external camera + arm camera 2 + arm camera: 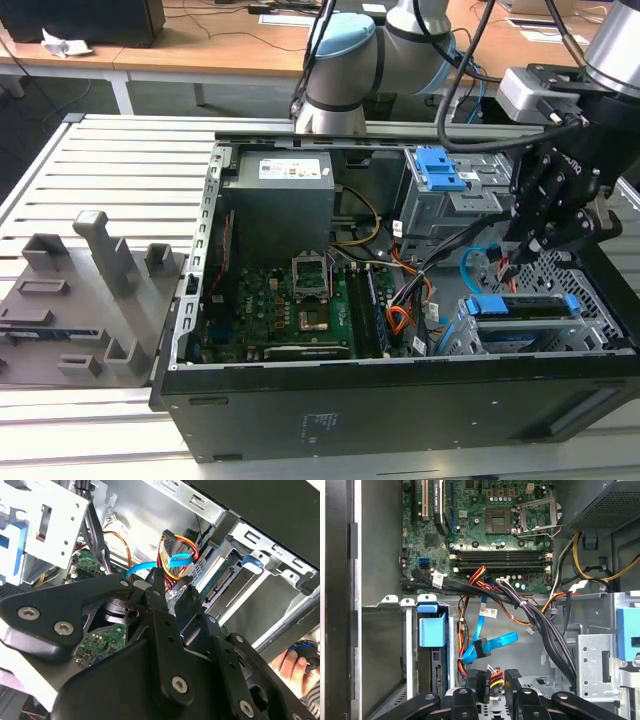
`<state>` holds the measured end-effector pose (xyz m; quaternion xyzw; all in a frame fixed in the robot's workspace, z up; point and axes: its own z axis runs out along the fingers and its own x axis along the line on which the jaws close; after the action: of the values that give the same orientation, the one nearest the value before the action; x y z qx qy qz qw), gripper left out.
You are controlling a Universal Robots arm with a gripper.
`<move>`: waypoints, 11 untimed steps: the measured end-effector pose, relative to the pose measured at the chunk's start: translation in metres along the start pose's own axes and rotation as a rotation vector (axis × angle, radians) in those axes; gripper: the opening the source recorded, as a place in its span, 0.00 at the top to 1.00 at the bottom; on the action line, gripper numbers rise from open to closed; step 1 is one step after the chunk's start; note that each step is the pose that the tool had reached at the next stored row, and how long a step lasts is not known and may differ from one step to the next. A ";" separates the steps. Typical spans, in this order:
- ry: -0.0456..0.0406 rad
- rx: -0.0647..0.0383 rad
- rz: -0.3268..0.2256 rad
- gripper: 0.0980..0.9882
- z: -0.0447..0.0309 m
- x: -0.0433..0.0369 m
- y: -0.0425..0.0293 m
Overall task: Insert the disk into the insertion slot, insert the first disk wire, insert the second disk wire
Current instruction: 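Insert the first disk wire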
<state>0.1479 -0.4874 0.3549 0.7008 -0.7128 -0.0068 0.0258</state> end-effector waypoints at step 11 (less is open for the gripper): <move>0.0113 0.000 0.000 0.93 0.0009 -0.0001 -0.0005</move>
<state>0.1483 -0.4874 0.3541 0.7007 -0.7128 -0.0027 0.0298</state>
